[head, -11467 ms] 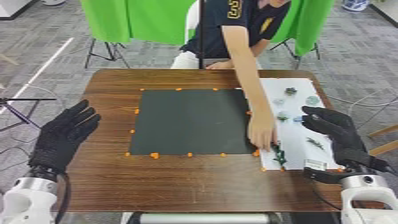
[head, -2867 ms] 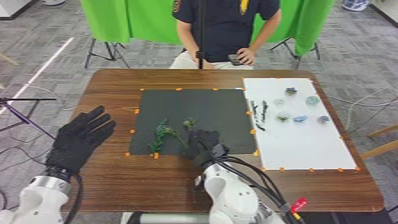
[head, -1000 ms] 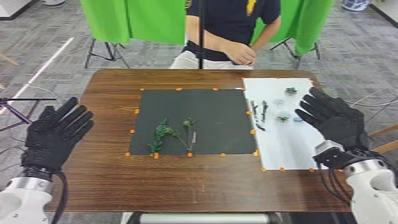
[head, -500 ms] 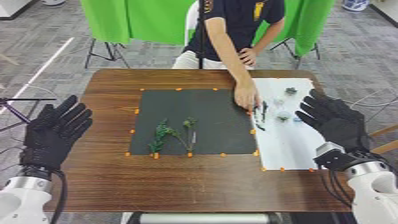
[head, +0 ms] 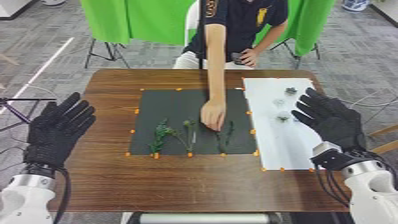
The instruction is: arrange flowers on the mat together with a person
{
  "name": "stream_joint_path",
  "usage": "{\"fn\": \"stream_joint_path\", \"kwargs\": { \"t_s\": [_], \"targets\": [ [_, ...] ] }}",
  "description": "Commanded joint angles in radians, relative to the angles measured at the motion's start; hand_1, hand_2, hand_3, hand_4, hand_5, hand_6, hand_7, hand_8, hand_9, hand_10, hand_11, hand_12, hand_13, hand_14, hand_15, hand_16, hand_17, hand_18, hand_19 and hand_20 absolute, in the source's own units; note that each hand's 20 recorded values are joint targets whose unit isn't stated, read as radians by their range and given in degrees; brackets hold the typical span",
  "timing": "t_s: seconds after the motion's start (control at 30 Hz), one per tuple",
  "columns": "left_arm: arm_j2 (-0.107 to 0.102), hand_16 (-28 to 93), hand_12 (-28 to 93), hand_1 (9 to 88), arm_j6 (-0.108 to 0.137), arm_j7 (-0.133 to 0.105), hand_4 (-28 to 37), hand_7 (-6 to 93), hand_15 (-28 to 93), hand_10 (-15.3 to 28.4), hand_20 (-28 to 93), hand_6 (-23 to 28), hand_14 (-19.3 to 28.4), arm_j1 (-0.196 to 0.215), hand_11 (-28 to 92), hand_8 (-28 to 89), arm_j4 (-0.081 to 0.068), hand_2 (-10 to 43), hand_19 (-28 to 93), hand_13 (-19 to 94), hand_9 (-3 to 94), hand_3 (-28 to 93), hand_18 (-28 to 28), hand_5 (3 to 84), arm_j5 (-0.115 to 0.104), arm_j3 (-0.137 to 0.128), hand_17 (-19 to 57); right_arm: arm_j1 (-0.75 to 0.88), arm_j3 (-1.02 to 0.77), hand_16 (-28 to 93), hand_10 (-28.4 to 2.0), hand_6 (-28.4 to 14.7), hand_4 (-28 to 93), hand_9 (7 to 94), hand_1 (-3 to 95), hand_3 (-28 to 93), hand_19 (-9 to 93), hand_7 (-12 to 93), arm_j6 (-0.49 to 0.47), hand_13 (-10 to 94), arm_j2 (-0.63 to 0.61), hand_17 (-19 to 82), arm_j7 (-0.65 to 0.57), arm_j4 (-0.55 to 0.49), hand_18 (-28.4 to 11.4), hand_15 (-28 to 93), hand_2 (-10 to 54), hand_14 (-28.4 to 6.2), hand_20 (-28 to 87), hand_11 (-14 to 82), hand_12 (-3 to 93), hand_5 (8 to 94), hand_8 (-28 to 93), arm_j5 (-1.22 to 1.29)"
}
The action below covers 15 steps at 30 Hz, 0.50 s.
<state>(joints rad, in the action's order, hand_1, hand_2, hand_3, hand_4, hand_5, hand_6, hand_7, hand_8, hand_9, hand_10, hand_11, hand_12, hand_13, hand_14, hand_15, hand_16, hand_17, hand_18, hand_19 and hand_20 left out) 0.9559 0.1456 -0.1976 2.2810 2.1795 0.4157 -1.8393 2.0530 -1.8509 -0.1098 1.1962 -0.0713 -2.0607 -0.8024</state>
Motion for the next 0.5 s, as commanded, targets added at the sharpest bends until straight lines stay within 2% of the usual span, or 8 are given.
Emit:
{"fn": "stream_joint_path", "kwargs": {
  "t_s": [0.03,0.23,0.37,0.5],
  "targets": [
    [0.006,-3,9,26.0,-0.018,0.013,-28.3,7.8,19,13.8,10,6.1,13.0,-0.01,13,-8,-0.002,14.3,25,28,36.3,66,13.4,41.1,0.008,0.009,-0.4,0.025,-0.007,13,-12.5,-4.2,-27,36.7,14.8,82,32,15,-0.001,24,0.007,7,0.011,-0.017,-15.0,9,13.1,-12.2,10,7.7,10.2,38.6,-12,0.004],
    [0.008,-3,9,25.7,-0.024,0.011,-28.3,7.9,19,13.8,10,6.1,13.1,0.0,13,-8,0.002,14.1,25,28,36.4,67,13.4,41.3,0.011,0.005,-0.4,0.031,-0.005,13,-12.5,-4.2,-27,36.9,15.0,82,32,15,-0.016,24,0.015,7,0.004,-0.017,-15.2,9,13.2,-12.4,11,7.9,10.2,38.7,-12,0.004],
    [0.009,-3,9,26.0,-0.027,0.013,-28.3,8.0,19,13.7,10,6.1,13.1,-0.007,13,-8,0.0,14.0,25,28,36.4,67,13.4,41.3,0.014,0.012,-0.4,0.041,-0.007,13,-12.6,-4.1,-27,37.0,15.2,82,32,15,-0.015,24,0.02,6,0.002,-0.018,-15.3,9,13.2,-12.4,11,7.9,10.3,38.8,-12,0.005],
    [0.012,-3,9,26.1,-0.025,0.007,-28.3,8.0,19,13.8,10,6.0,13.1,0.008,13,-8,0.005,13.9,25,28,36.4,67,13.4,41.3,0.012,0.003,-0.4,0.041,-0.005,13,-12.6,-4.2,-27,37.1,15.3,82,33,15,-0.01,25,0.02,6,0.002,-0.019,-15.4,9,13.3,-12.5,11,7.9,10.3,38.9,-12,0.007]
  ]
}}
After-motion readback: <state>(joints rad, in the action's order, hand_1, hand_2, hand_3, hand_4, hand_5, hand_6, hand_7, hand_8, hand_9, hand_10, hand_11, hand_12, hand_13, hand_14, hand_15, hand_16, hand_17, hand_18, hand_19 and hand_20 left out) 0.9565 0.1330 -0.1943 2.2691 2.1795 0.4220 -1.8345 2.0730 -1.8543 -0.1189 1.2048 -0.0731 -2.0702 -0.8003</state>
